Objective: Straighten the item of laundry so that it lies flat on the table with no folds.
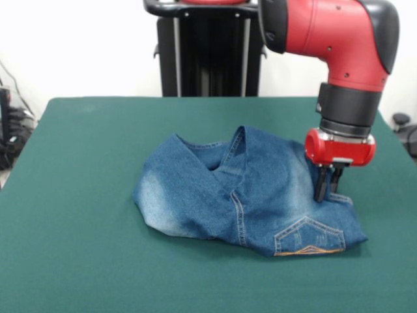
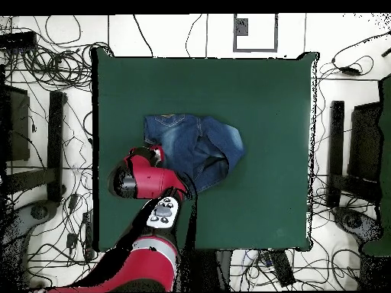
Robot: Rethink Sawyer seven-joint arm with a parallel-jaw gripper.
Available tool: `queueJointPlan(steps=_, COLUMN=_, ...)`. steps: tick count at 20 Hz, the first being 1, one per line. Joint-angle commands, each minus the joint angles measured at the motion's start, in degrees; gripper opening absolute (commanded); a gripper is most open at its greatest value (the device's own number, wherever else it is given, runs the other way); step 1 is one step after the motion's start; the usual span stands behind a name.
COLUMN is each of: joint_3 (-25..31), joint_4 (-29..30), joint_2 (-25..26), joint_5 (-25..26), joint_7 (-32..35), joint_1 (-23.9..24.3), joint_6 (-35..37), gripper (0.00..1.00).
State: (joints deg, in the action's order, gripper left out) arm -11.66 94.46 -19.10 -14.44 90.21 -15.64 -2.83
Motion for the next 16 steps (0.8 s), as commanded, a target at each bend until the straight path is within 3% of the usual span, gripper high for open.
queueJointPlan(steps=1, joint_3=4.4, joint_4=1.3, joint_2=4.5, joint_5=-2.8, joint_7=13.0, joint_1=-0.2, joint_6=3.3, gripper=0.00)
queueJointPlan(steps=16, joint_3=4.9, joint_4=3.6, joint_2=-1.5, joint_5=-2.0, joint_7=11.6, joint_1=0.9, joint_6=11.5, gripper=0.00)
